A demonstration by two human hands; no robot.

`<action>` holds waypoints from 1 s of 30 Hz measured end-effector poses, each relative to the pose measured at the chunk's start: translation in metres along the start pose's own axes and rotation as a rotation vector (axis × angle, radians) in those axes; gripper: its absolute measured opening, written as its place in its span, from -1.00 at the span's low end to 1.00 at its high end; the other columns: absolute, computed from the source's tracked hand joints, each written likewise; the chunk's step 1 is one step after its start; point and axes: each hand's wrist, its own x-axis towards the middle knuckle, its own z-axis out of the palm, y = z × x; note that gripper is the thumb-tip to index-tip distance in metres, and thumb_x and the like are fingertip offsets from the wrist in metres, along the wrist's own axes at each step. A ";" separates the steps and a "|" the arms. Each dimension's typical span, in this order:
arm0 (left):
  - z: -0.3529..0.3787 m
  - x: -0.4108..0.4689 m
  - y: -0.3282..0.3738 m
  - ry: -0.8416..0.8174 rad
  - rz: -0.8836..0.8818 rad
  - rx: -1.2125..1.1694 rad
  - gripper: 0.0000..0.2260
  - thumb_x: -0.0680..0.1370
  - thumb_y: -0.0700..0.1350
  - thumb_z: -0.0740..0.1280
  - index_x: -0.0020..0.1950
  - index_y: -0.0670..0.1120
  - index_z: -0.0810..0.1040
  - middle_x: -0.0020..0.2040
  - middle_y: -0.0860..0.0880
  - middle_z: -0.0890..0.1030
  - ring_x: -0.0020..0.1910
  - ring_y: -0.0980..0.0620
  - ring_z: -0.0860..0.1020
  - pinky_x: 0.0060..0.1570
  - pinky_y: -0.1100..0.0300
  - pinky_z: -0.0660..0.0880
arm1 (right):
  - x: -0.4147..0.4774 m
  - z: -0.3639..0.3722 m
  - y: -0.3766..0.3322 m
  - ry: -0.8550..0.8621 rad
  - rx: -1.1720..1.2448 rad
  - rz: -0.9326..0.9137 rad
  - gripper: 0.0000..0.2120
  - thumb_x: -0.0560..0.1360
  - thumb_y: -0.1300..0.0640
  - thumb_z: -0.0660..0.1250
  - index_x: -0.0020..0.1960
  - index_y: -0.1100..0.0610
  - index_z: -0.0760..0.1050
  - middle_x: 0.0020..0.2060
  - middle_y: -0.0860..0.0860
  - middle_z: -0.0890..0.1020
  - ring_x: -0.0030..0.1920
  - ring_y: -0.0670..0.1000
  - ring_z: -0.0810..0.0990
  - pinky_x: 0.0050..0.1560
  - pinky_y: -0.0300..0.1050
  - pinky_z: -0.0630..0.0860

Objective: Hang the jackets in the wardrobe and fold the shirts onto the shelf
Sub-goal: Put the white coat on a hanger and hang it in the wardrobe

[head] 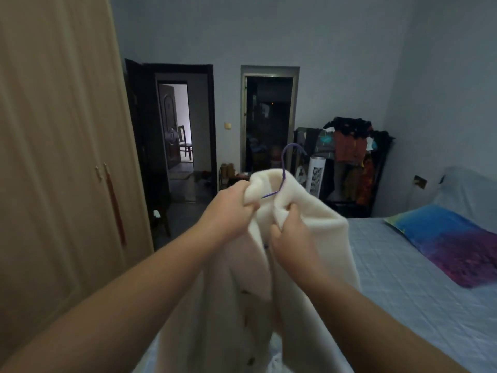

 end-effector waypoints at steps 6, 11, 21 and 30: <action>-0.022 0.006 -0.027 0.143 -0.019 -0.158 -0.72 0.49 -0.04 0.45 0.16 0.16 0.53 0.00 0.11 0.60 -0.01 0.04 0.56 -0.01 0.09 0.47 | -0.012 0.000 0.038 -0.260 -0.172 0.034 -0.10 0.52 -0.02 0.27 0.54 -0.26 -0.35 0.23 0.06 0.54 0.07 0.13 0.59 0.11 0.02 0.52; -0.040 0.006 -0.036 0.164 0.037 -0.227 -0.69 0.47 -0.05 0.47 0.16 0.19 0.54 0.02 0.16 0.60 -0.01 0.16 0.56 -0.02 0.13 0.50 | 0.009 -0.047 0.032 -0.080 -0.379 -0.022 -0.61 0.52 -0.30 0.11 0.08 -0.10 0.56 -0.14 -0.09 0.68 -0.14 0.00 0.63 -0.09 -0.07 0.58; -0.057 -0.003 -0.008 0.145 0.145 -0.094 -0.71 0.45 0.06 0.46 0.16 0.21 0.56 0.07 0.19 0.63 0.05 0.15 0.58 0.05 0.14 0.50 | 0.040 -0.085 -0.007 -0.222 -0.322 -0.300 -0.61 0.55 -0.23 0.25 0.26 -0.05 0.28 0.06 0.02 0.60 0.04 0.13 0.58 0.03 0.13 0.54; -0.043 -0.013 0.014 0.278 0.018 -0.078 -0.90 0.52 0.02 0.43 -0.05 0.16 0.52 -0.19 0.14 0.58 -0.21 0.28 0.49 -0.21 0.33 0.38 | 0.042 -0.068 0.002 -0.372 -0.314 -0.423 -0.76 0.55 -0.22 0.24 0.06 -0.08 0.35 -0.12 -0.07 0.59 -0.08 0.07 0.58 -0.07 0.06 0.53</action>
